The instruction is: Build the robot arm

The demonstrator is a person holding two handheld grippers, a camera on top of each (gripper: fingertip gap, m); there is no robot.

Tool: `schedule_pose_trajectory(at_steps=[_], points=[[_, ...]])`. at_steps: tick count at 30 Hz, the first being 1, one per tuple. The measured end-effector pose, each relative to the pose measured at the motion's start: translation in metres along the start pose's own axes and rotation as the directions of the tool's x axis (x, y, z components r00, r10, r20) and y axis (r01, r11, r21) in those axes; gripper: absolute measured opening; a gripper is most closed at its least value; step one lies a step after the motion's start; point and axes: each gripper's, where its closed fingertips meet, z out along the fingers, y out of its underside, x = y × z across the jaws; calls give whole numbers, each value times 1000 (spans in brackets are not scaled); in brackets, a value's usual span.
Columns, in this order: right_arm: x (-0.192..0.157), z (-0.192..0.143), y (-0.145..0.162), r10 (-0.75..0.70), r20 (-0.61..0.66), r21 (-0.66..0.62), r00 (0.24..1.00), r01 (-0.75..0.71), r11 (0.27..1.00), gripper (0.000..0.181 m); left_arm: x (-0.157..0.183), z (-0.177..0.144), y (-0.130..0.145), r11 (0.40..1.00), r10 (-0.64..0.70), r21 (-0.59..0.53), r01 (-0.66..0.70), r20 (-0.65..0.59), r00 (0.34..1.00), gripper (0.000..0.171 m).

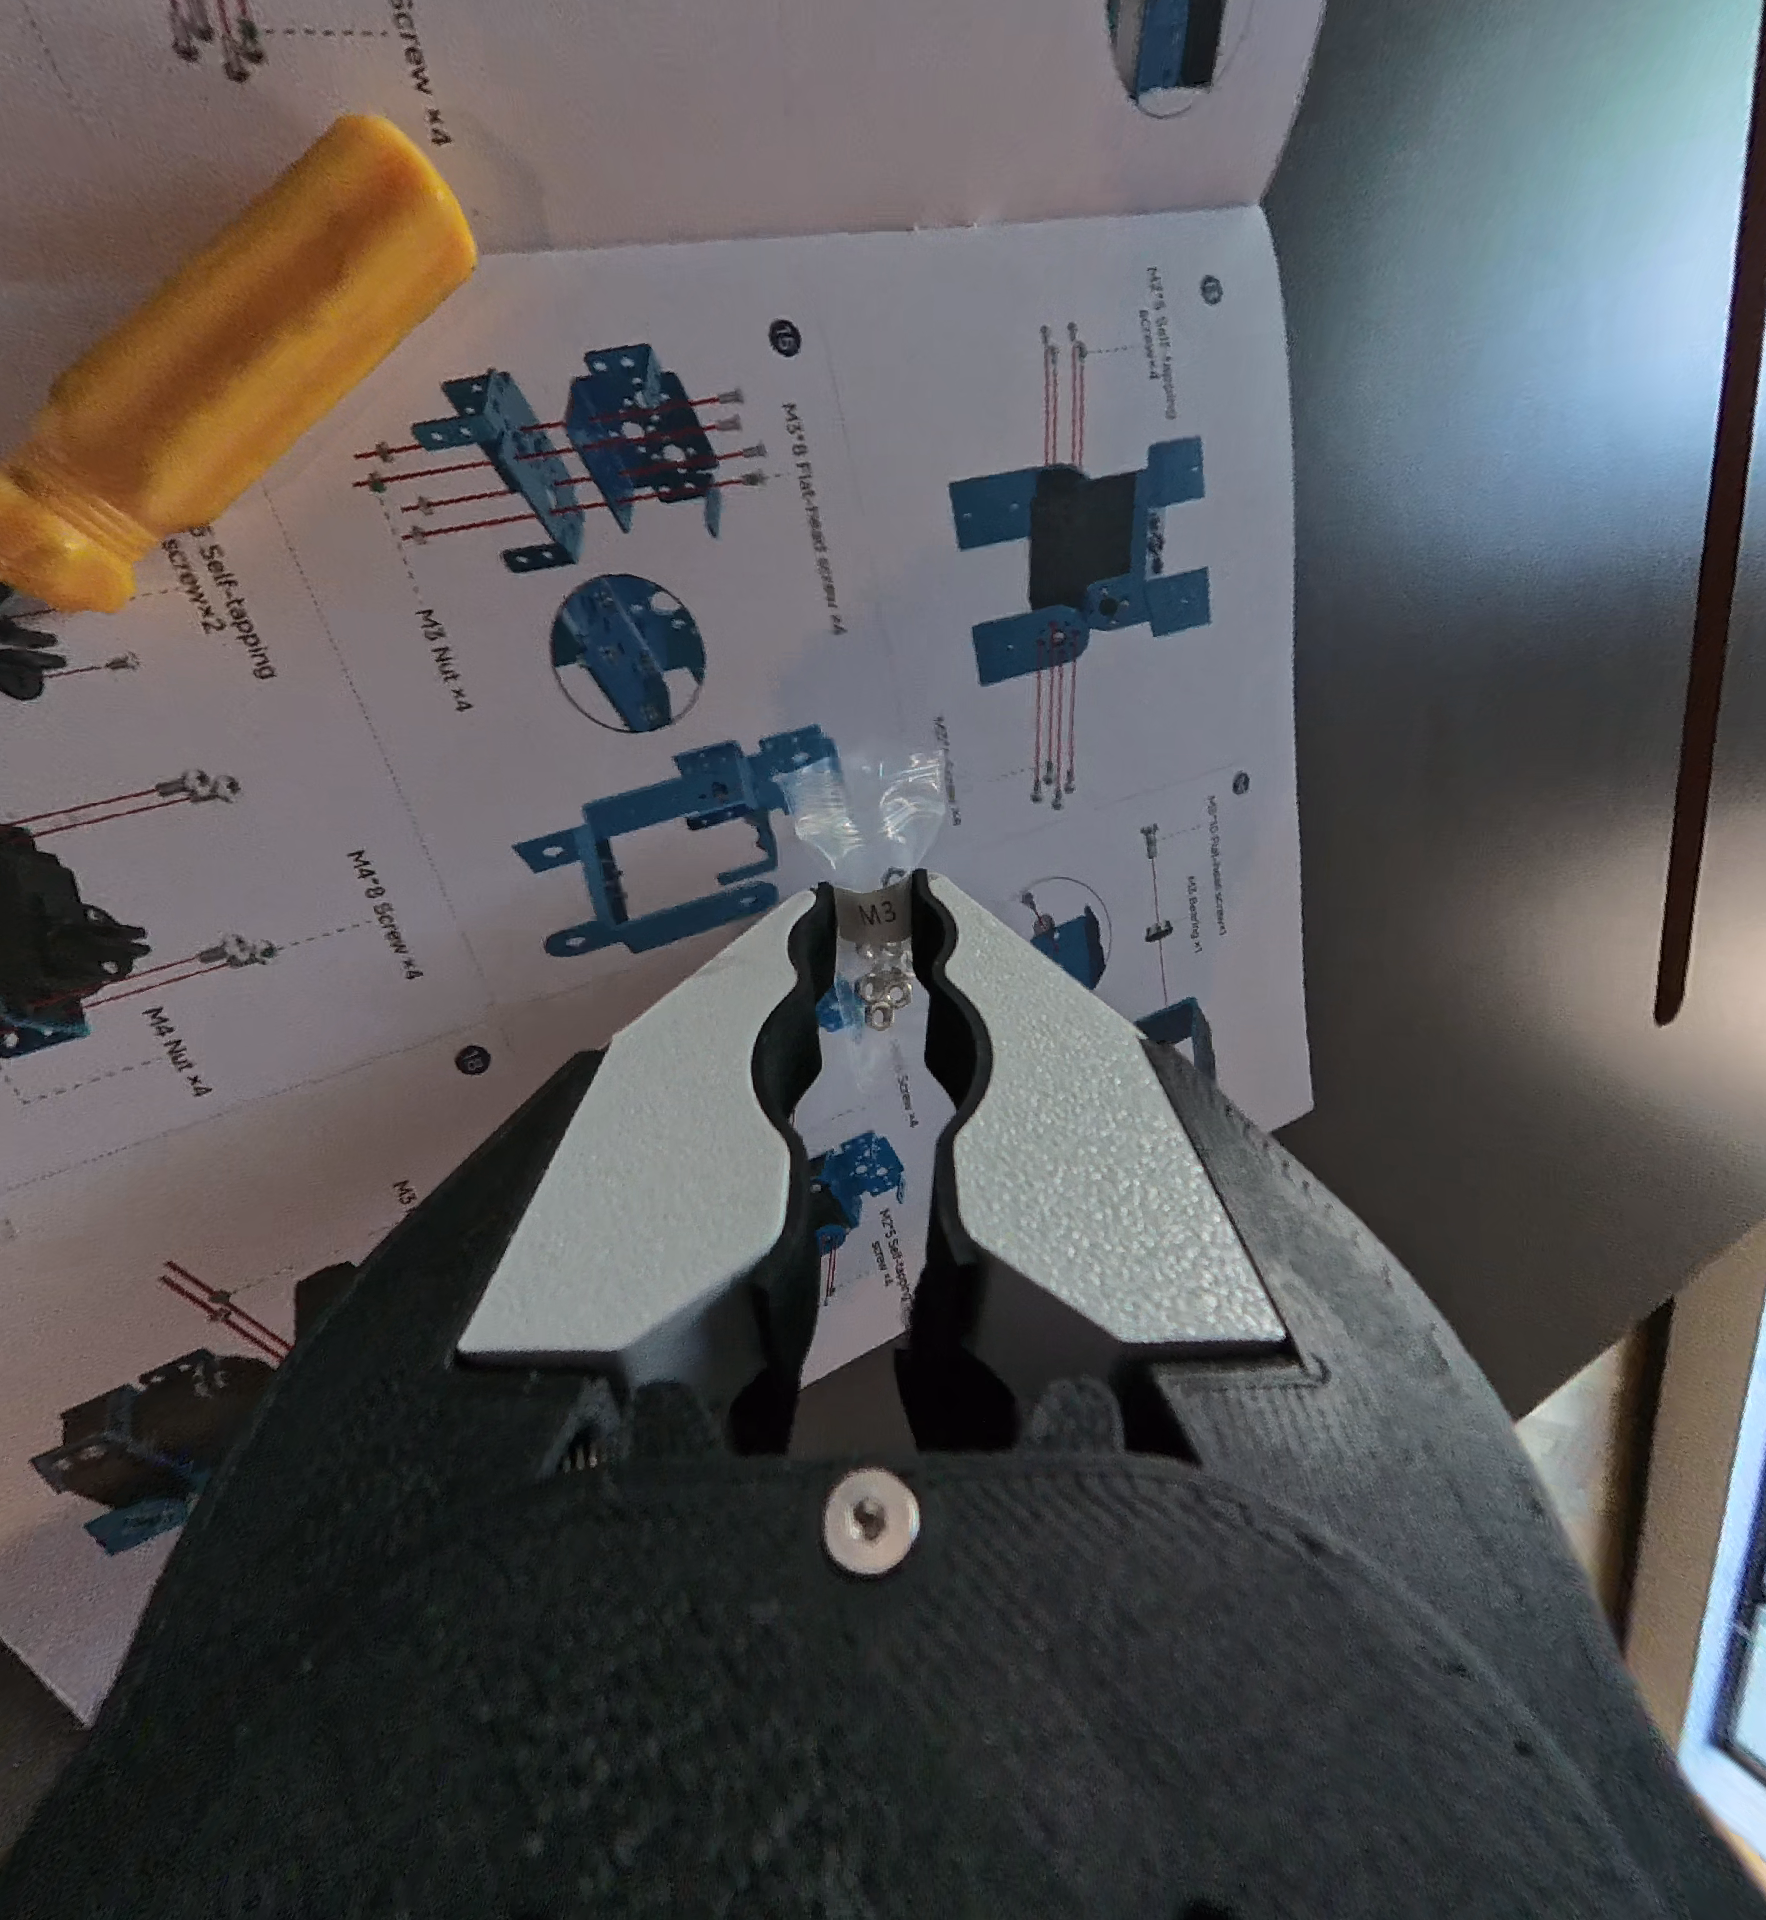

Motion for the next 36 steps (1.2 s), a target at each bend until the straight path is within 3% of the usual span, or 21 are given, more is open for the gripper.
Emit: schedule_pose_trajectory(at_steps=[19, 36], points=[[2, 5, -12, -93, 10, -67, 996, 93, 993, 12, 0, 1, 3, 1000, -3, -15, 3, -2, 1000, 47], [-1, 7, -22, -110, 7, -48, 994, 110, 993, 9, 2, 3, 5, 1000, -3, -28, 3, -11, 1000, 47]])
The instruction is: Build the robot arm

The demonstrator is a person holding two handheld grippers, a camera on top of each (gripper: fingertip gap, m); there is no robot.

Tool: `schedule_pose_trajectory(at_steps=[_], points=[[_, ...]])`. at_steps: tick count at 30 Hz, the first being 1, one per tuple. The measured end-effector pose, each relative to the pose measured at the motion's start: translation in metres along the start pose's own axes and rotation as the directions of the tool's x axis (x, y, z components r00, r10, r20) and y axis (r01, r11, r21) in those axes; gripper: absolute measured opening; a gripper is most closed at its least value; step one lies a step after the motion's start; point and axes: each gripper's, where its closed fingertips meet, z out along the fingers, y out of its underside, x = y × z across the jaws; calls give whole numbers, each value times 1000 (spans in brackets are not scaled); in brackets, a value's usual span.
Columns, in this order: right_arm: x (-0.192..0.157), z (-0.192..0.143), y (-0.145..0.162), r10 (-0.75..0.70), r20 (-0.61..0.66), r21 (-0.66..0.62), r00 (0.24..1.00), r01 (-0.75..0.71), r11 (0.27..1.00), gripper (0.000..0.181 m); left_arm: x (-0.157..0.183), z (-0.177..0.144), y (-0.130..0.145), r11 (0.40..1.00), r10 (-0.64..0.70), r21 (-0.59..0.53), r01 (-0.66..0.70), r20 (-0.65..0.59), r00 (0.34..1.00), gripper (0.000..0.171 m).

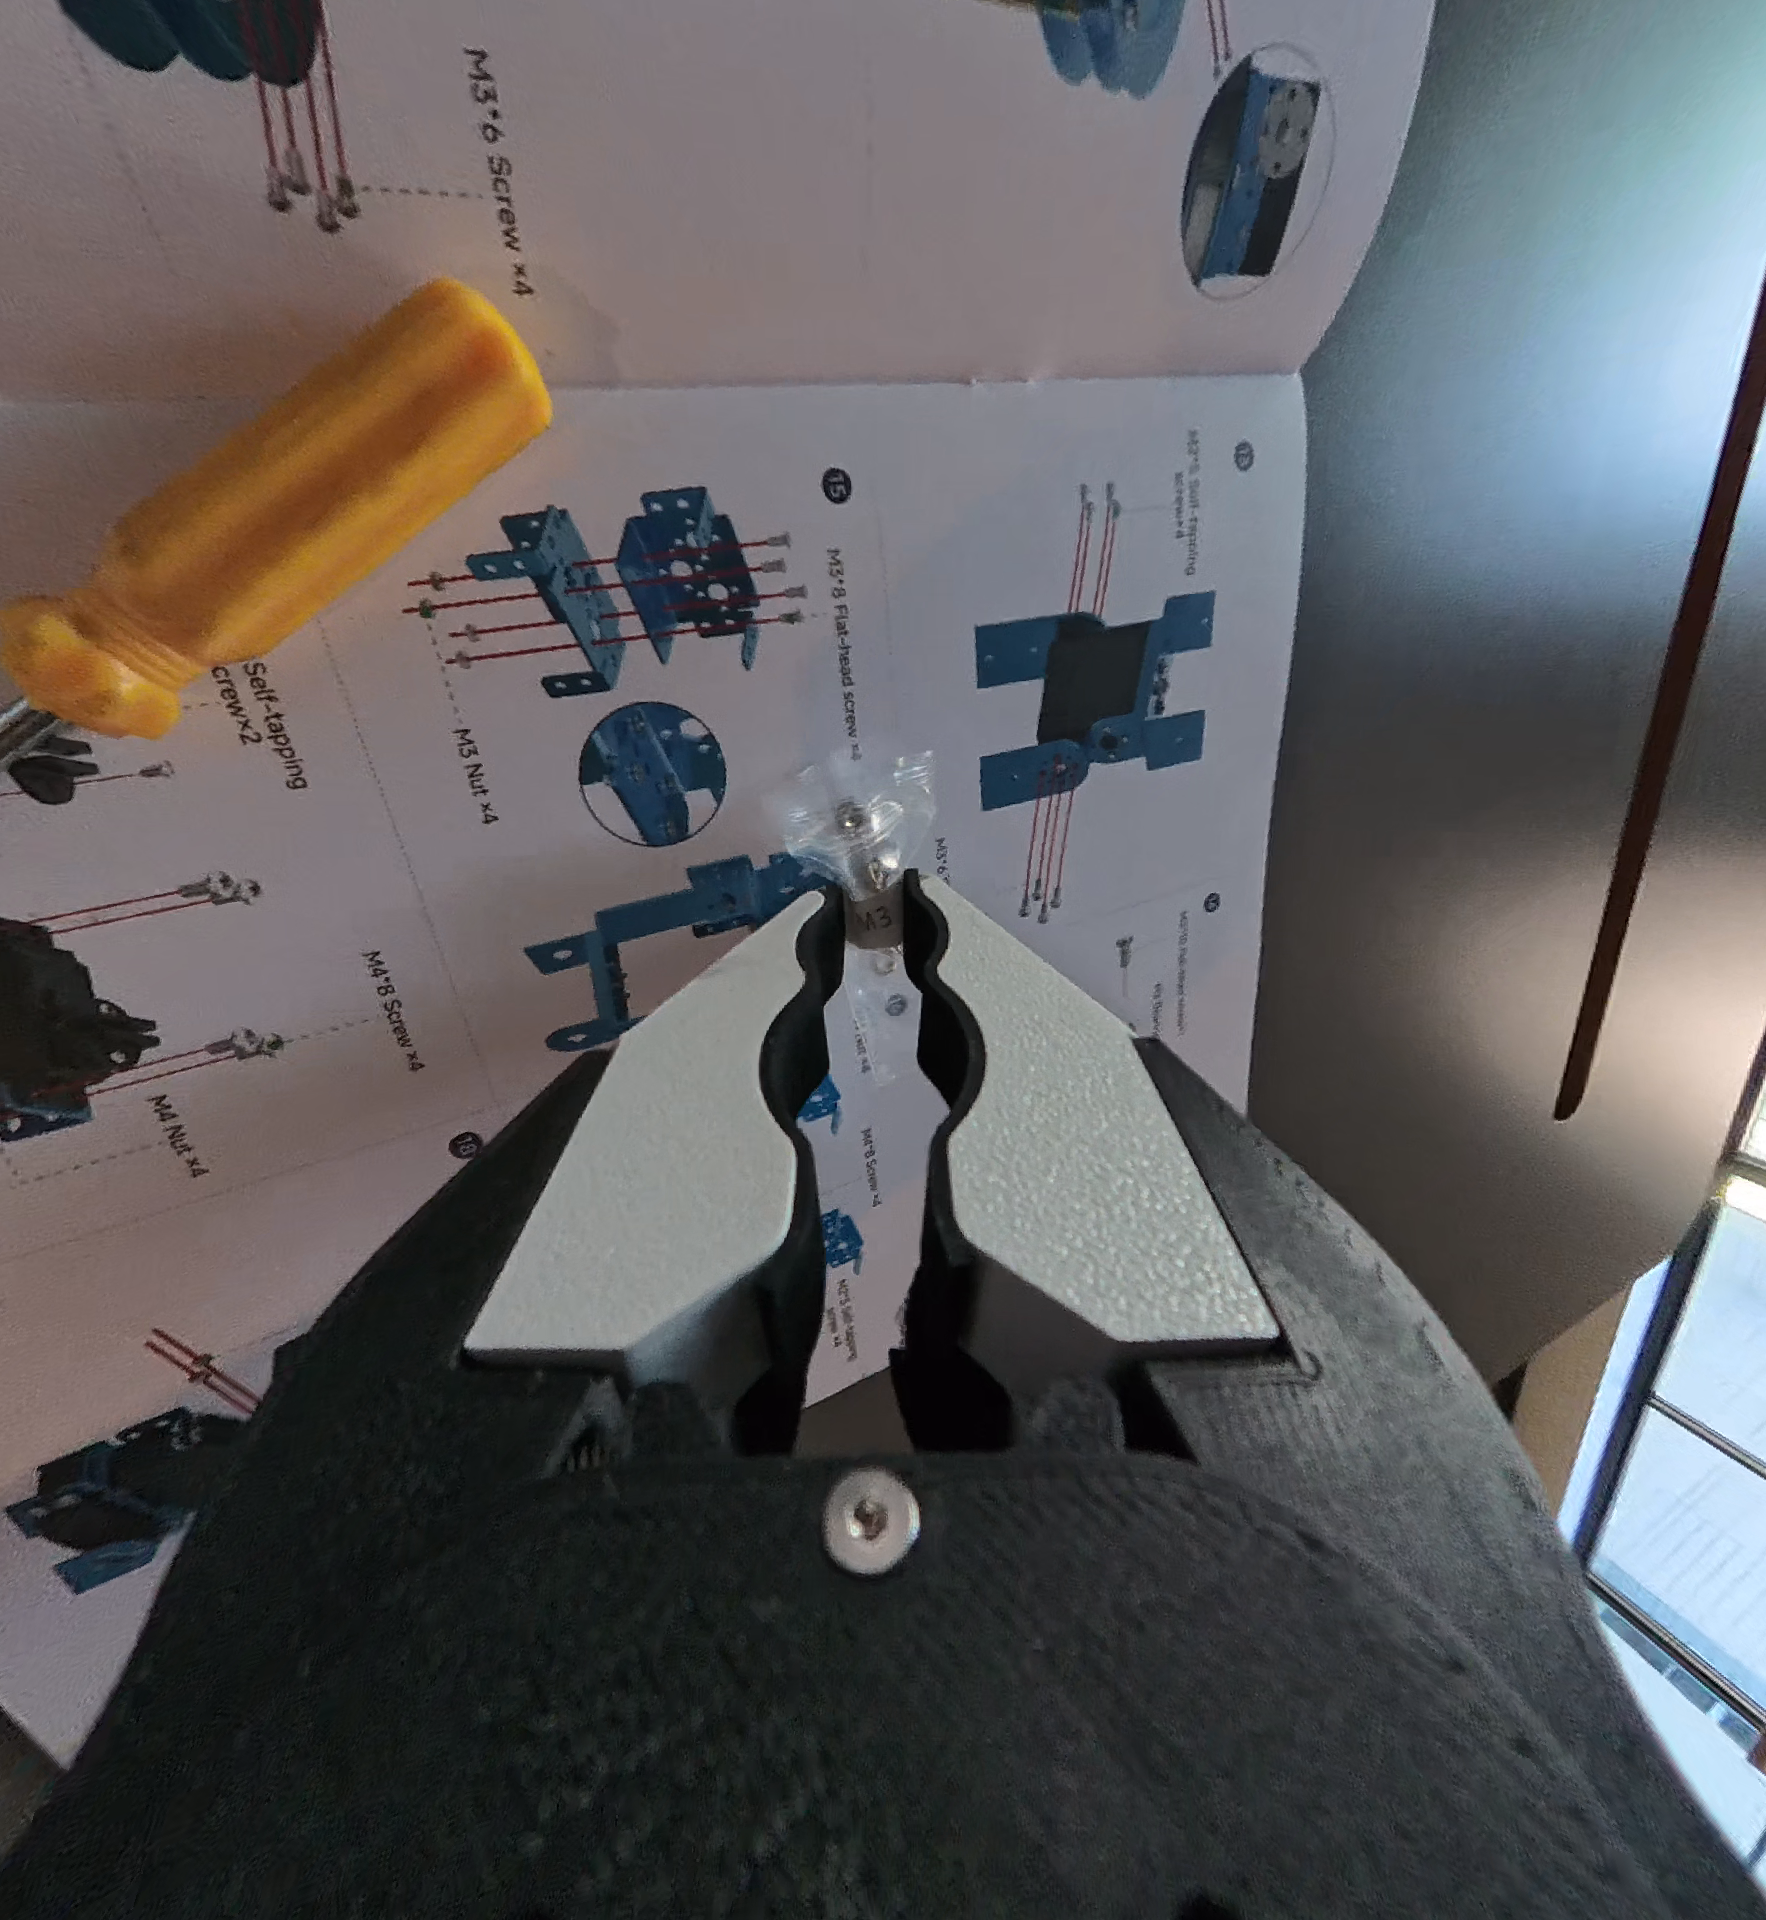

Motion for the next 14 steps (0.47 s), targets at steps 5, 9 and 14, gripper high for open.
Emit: schedule_pose_trajectory(at_steps=[5, 9, 14], points=[[-2, -2, -5, -9, 1, 4, 1000, 9, 1000, 9, 1, 1, 1, 1000, 2, -3, -2, -4, 1000, 47], [-3, 0, -1, 15, 8, -30, 1000, -15, 999, 9, 2, 1, 1, 1000, -1, -4, 1, -8, 1000, 48], [-3, 1, -7, 24, 16, -17, 1000, -24, 1000, 9, 2, 1, 1, 1000, 0, -8, 0, -10, 1000, 48]])
